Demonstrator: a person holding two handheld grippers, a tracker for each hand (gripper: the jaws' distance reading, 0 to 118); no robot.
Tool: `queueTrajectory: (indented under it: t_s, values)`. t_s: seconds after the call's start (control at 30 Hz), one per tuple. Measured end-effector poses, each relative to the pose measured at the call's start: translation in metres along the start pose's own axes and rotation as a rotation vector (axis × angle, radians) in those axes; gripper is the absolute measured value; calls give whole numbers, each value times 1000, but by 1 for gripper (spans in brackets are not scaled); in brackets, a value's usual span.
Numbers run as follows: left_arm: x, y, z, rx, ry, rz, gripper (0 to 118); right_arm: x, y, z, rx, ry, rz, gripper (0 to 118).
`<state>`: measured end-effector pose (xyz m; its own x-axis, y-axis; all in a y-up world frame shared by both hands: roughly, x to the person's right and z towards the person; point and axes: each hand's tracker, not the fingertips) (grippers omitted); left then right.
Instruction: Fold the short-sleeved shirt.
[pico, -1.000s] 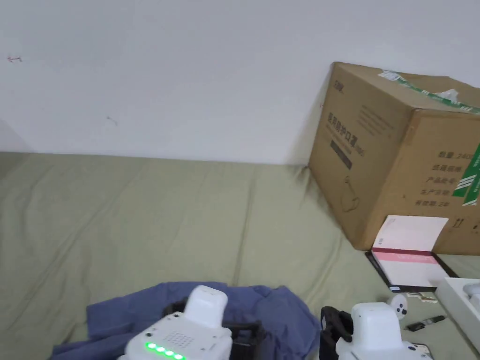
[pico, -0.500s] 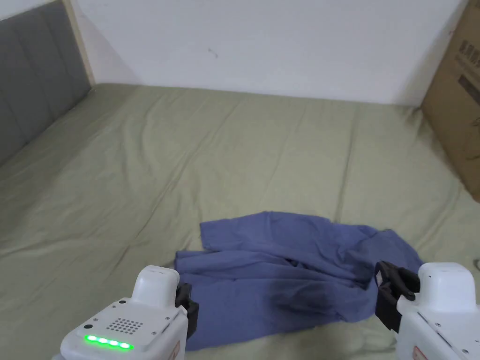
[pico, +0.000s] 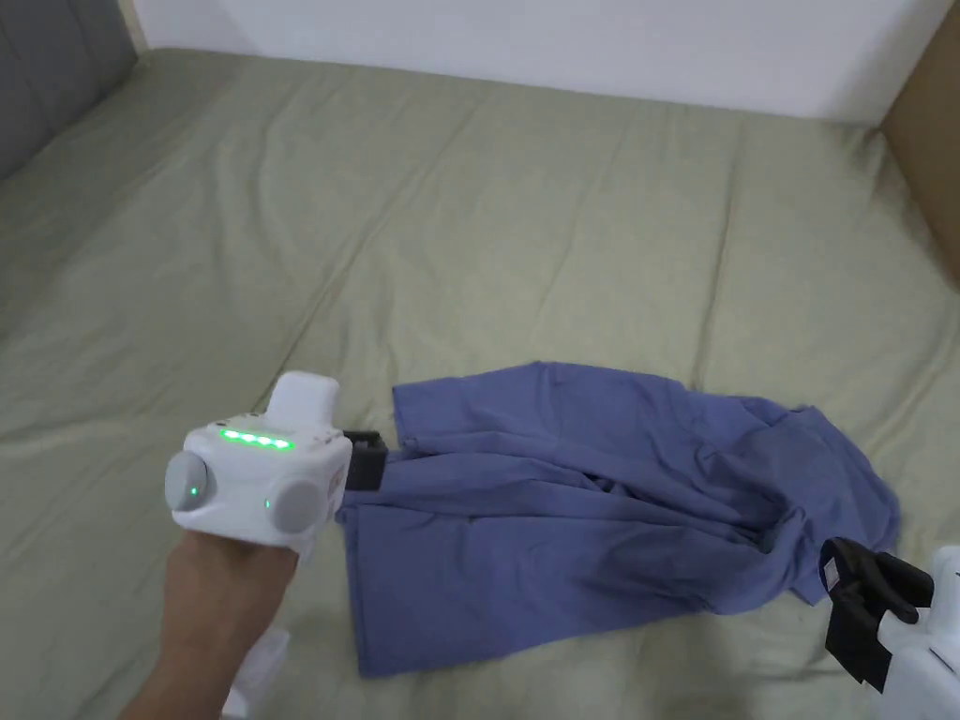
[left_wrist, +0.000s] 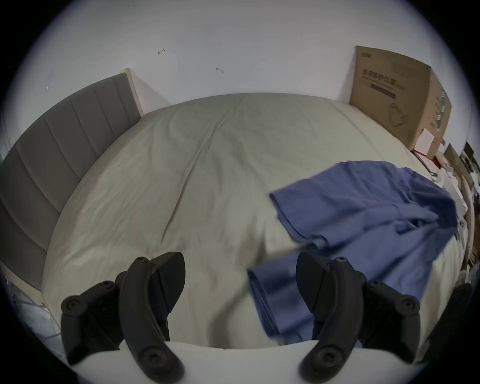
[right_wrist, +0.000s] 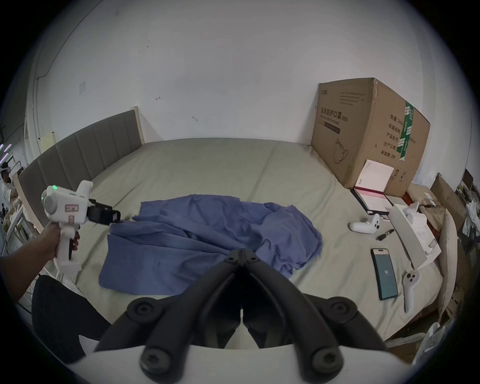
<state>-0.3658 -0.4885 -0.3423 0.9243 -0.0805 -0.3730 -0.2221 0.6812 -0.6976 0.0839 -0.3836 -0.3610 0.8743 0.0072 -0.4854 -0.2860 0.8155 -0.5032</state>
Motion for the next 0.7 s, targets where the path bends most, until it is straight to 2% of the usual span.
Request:
queueTrajectory:
  t_s: [0.13,0.2,0.27,0.33,0.37,0.4,0.43,0.47,0.5,0.53,0.6,0.67,0.7]
  values:
    - [7,5,-23,-95,-47,-17,94,7,-4,-4,-21,-21,-8,0]
    - [25,-2,-19,-167,-65,-125,94,10,-5,-7,-28,-25,-16,0]
    - [37,-12,-25,-180,-9,-211,94,12,-5,-9,-30,-21,-23,0]
    - [37,-10,-23,-151,-9,-175,89,12,-4,-11,-33,-20,-22,0]
    - [37,-7,-19,-167,-14,-160,76,12,-4,-11,-33,-17,-20,0]
    - [38,-3,-11,-161,-43,-122,49,14,-3,-10,-30,-15,-20,0]
    - [33,-2,-14,-151,-45,-127,8,17,-3,-9,-28,-16,-22,0]
    - [40,-2,-9,-147,-24,-160,4,21,-2,-9,-25,-16,-28,0]
    - [45,-4,-8,-155,38,-260,4,27,-2,-9,-26,-14,-41,0]
    - [47,-5,-7,-167,7,-275,4,34,-1,-10,-27,-16,-58,0]
    - [34,3,5,-134,-21,-179,4,52,-1,-16,-38,-32,-90,0]
    - [22,13,27,-81,-48,-79,4,72,-2,-27,-64,-102,-72,0]
    - [21,17,39,-60,-47,-75,3,85,-4,-38,-92,-126,-51,0]
